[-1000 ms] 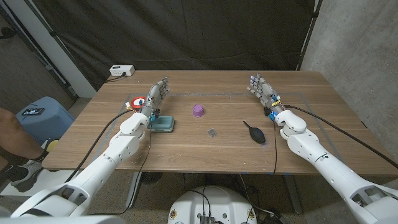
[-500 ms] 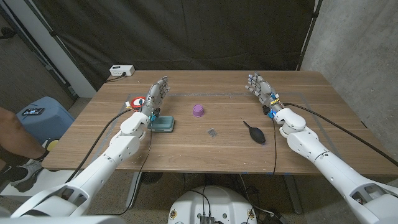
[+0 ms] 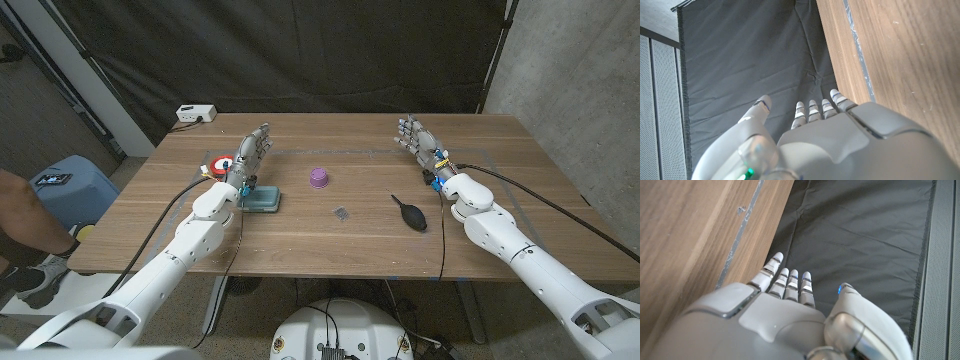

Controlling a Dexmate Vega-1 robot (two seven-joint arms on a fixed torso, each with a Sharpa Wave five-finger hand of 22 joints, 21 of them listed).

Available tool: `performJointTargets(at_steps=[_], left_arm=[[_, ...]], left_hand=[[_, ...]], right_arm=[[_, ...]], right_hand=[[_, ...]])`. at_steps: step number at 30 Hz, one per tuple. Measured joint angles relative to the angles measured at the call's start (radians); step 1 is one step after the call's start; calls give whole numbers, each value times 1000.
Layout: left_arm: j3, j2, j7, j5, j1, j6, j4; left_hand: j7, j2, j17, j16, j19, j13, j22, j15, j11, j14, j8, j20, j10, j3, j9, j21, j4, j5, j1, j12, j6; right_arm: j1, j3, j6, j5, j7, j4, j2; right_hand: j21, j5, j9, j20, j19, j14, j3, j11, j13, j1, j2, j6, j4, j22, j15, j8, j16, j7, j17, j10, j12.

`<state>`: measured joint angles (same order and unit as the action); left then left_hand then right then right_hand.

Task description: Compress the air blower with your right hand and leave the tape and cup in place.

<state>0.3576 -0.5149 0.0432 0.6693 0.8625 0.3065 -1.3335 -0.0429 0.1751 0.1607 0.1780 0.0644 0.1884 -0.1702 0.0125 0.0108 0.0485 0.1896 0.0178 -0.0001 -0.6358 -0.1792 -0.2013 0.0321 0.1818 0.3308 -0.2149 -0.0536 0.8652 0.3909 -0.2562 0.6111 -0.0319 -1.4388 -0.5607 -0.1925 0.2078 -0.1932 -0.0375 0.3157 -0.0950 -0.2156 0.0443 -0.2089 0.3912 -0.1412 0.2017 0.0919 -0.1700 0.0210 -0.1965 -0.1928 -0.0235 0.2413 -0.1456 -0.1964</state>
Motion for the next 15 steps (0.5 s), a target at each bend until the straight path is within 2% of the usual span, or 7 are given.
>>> performJointTargets(at_steps=[8,15], left_arm=[[0,-1,0,-1,5,4,-6],[1,0,2,-1,7,8,-8]], left_hand=[[0,0,0,0,0,0,0,2,0,2,0,0,0,0,0,0,0,0,0,0,0],[0,0,0,0,0,0,0,4,0,4,0,0,0,0,0,0,0,0,0,0,0]], right_arm=[[24,-3,19,-15,24,-55,-27],[44,-9,41,-31,47,-109,-57]], right_hand=[[0,0,0,0,0,0,-5,0,0,13,13,0,-14,0,0,0,0,0,-5,0,0],[0,-5,0,0,0,5,-10,5,0,34,26,-5,-41,0,-5,0,0,-5,-13,6,0]])
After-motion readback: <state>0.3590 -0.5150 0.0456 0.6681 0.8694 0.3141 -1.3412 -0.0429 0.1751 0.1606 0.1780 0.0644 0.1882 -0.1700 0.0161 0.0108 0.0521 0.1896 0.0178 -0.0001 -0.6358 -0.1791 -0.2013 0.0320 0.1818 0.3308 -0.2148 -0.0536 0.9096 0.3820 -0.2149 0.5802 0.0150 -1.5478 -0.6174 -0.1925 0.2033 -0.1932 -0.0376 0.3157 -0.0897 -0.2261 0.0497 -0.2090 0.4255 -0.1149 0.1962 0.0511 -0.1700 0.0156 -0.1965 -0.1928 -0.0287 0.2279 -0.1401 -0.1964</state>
